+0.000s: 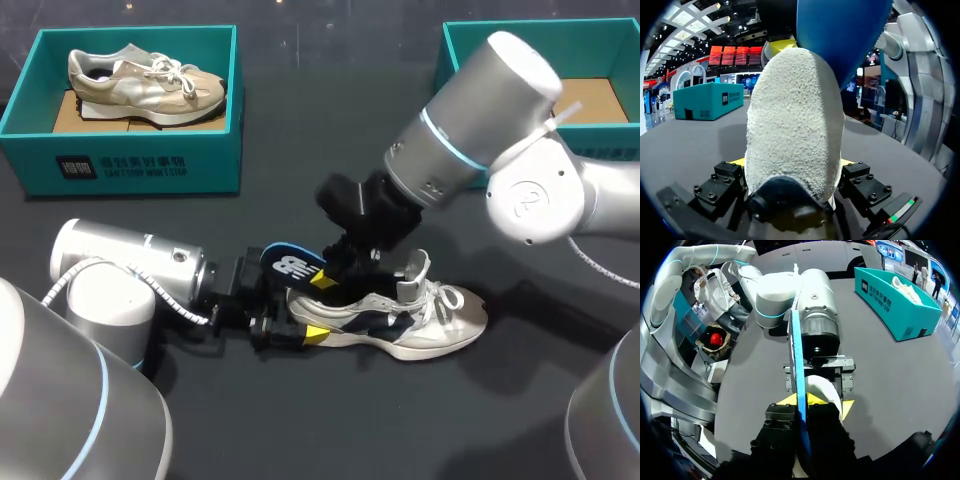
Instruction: Take the shoe out of the shoebox, open the shoe tongue, remove and reinsert the insole, then place the shoe into the shoebox
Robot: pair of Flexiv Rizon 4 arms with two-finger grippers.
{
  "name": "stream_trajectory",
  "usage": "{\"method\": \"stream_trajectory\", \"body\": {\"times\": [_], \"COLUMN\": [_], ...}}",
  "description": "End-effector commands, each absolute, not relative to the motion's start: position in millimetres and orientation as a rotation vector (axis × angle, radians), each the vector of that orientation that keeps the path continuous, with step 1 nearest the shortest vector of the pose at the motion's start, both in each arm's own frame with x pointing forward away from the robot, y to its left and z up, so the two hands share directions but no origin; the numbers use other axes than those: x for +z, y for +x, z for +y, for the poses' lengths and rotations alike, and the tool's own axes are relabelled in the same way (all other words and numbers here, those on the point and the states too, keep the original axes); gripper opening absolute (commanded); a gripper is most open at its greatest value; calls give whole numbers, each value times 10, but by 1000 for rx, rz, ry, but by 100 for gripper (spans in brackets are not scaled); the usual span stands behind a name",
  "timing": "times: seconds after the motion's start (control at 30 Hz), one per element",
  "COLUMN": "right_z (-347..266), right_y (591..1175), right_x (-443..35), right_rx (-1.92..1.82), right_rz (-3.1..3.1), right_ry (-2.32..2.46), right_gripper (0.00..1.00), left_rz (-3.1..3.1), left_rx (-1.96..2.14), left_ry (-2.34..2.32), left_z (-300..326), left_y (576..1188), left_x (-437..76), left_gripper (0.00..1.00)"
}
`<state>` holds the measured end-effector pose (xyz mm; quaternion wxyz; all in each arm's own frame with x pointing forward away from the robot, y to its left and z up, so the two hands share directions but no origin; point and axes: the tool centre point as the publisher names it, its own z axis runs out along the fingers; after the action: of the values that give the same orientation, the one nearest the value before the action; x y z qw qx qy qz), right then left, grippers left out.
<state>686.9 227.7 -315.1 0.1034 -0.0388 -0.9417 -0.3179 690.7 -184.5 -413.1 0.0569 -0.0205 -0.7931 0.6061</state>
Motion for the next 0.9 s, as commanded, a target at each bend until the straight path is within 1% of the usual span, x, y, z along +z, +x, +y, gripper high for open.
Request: {"method": "stream_trajectory", "body": {"times": [0.03,0.5,0.63,0.83,0.9], "right_z": [2388,2388,2397,2183,2183], "right_y": [6778,6778,6712,6648,6648], "right_x": [-2887,-2887,-2544,-1941,-1941], "right_rx": [-973,-973,-1141,-1443,-1443], "right_rz": [-2816,-2816,-2822,-2663,-2663], "right_ry": [-49,-49,-56,10,10], "right_gripper": [0,0,0,0,0], "left_rz": [-2407,-2407,-2407,-2407,-2407], "left_rx": [1834,1834,1834,1834,1834], "left_ry": [-64,-64,-64,-64,-64], "left_z": [-1854,-1854,-1854,-1854,-1854], "left_y": [6908,6908,6908,6908,6908], "left_x": [-4138,-4138,-4138,-4138,-4138], "left_gripper": [0,0,0,0,0]}}
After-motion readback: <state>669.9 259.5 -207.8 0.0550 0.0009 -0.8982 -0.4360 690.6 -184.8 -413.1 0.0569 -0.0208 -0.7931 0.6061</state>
